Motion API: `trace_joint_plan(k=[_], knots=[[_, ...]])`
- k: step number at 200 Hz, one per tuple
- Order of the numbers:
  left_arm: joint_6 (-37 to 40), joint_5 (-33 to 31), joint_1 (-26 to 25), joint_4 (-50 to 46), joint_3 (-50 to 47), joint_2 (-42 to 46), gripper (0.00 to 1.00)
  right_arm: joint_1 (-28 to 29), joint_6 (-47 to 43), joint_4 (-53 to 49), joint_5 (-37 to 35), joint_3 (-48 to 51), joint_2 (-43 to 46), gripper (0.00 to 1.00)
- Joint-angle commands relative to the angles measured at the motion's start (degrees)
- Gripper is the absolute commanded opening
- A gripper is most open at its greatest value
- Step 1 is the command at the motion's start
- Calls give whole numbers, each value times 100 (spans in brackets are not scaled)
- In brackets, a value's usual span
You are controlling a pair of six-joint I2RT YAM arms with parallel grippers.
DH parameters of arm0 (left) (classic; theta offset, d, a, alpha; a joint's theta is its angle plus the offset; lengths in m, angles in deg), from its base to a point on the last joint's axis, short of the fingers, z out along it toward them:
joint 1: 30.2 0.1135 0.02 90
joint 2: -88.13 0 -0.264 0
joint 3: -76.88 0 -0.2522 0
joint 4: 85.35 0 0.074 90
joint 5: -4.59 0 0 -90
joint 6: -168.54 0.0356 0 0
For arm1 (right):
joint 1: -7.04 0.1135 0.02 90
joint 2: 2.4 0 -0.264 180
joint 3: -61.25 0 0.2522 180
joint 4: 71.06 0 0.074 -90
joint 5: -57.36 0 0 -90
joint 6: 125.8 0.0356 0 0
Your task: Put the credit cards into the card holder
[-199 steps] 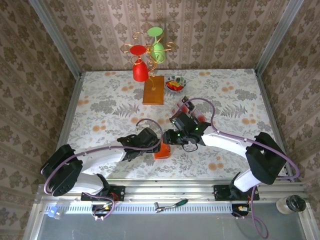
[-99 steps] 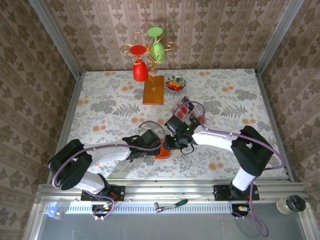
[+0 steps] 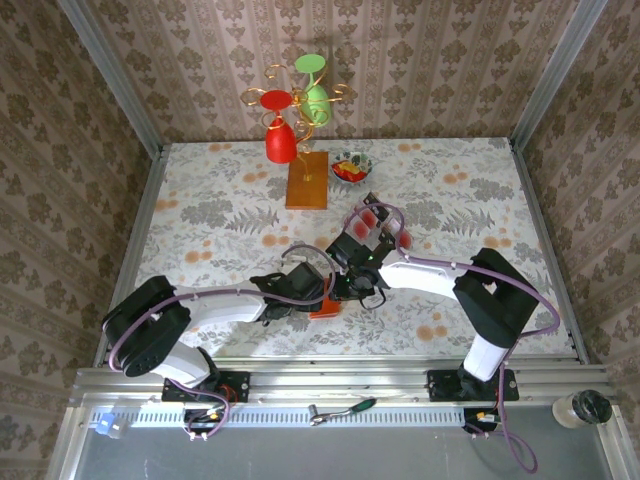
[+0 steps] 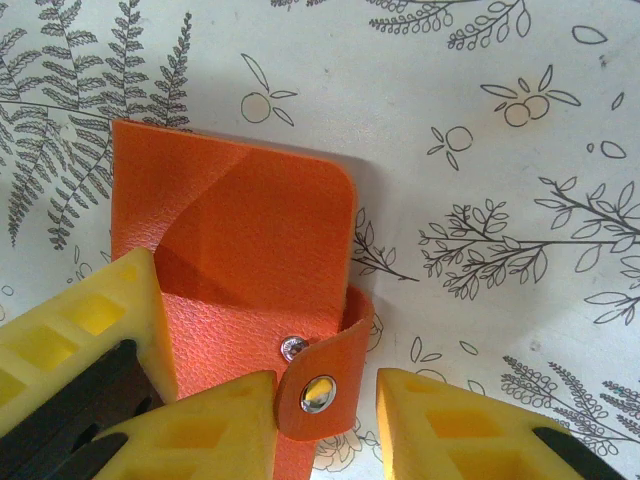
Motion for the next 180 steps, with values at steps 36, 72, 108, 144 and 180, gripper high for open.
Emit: trace_joint_plan(k=[36,72,108,144,180], knots=[[-50,16,-73,-181,-74,-193,100,88,-112,-323,-259,-337,-151,32],[-68,38,-86,-146,-98,-187,100,83,-139,-374,-321,-340,-214,22],[-85,30,-101,-137,-104,-182,100,87,-130,-368,-354,-271,-147,4],[-94,28,-104,-110,-109,-189,100,47,-98,-273,-267,-235,-52,0],[-100,38,-115,-93,-109,-210,100,-5,-12,-61,-51,-234,-74,0]])
